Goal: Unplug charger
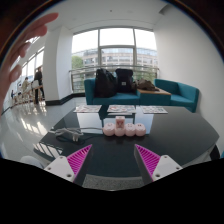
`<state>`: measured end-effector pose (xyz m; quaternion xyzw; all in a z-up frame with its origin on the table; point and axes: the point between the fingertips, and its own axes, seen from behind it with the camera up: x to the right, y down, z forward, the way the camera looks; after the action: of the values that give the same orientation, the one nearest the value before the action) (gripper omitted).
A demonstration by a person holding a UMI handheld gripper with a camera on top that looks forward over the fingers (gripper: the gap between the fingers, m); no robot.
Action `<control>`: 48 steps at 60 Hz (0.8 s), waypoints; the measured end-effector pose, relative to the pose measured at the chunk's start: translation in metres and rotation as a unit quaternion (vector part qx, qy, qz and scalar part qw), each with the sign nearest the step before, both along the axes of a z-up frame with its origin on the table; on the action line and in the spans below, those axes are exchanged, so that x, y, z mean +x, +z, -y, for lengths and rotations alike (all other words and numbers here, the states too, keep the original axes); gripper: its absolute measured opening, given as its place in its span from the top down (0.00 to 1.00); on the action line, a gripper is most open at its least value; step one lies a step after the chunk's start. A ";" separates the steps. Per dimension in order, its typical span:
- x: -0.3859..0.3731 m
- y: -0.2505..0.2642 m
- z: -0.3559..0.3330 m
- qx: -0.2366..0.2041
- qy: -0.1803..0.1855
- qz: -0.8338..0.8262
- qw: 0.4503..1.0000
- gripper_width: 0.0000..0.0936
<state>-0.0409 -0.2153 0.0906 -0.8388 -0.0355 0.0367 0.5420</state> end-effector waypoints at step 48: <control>0.012 -0.062 -0.224 -0.020 -0.059 0.019 0.998 0.70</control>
<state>-0.0284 0.0088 0.0286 -0.8508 0.0045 -0.0106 0.5254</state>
